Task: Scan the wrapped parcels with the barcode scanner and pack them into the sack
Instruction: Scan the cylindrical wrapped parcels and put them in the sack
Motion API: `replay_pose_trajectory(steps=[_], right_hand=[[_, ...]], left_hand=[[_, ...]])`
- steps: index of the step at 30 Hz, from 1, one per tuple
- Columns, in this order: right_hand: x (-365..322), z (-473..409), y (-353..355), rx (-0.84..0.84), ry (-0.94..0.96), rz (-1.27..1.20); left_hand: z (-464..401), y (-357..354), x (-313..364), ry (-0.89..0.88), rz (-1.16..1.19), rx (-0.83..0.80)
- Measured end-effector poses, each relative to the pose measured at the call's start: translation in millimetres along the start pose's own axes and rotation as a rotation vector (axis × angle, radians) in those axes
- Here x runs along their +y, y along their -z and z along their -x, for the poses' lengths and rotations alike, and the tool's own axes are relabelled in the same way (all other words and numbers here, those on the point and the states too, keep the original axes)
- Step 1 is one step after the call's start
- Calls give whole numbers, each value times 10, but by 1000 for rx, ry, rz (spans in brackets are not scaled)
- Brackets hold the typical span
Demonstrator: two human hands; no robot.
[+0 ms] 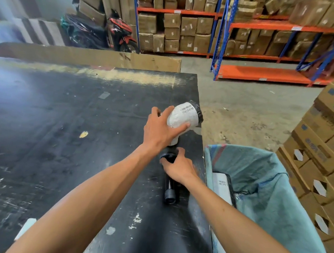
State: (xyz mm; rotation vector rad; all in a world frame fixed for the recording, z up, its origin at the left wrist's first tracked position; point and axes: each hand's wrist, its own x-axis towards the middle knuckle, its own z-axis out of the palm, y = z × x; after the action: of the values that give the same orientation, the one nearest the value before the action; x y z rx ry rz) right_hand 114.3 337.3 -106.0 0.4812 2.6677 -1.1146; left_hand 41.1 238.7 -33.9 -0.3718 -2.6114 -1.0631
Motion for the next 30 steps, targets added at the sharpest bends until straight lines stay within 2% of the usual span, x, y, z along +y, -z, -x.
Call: replay_pose_trajectory(steps=[3,6,8,10,14,17,20,22,26,28,30], right_hand=[[91,116,357,151,41,-79],[256,128,758,266,51,-579],[332,86,973,231,34,-909],[431,74,1146,201,30,-1042],[840,57,1380,308,48,-891],[1258,19,1508,375,-43,-696],[1678,-35,1544,425,-101,-621],[1923,-54,1513,417,-128,-555],[2355,-90,1339,391,-183,-434],[2561,-125,1222,367,-243,-361],[2739,-170,1105,342,-290,-312]], left_hand=[[9,-89,65,-16,46,4],[66,-287,205,-3,90,-12],[124,-456,304,22,122,-64],[193,-657,402,13,199,-142],[393,-1070,570,-92,313,-390],[581,-1334,720,-110,377,-553],[696,-1553,833,-92,379,-670],[741,-1685,832,-114,260,-643],[703,-1902,665,-215,-191,-417],[637,-1982,573,-169,-345,-450],[574,-2062,496,-107,-368,-526]])
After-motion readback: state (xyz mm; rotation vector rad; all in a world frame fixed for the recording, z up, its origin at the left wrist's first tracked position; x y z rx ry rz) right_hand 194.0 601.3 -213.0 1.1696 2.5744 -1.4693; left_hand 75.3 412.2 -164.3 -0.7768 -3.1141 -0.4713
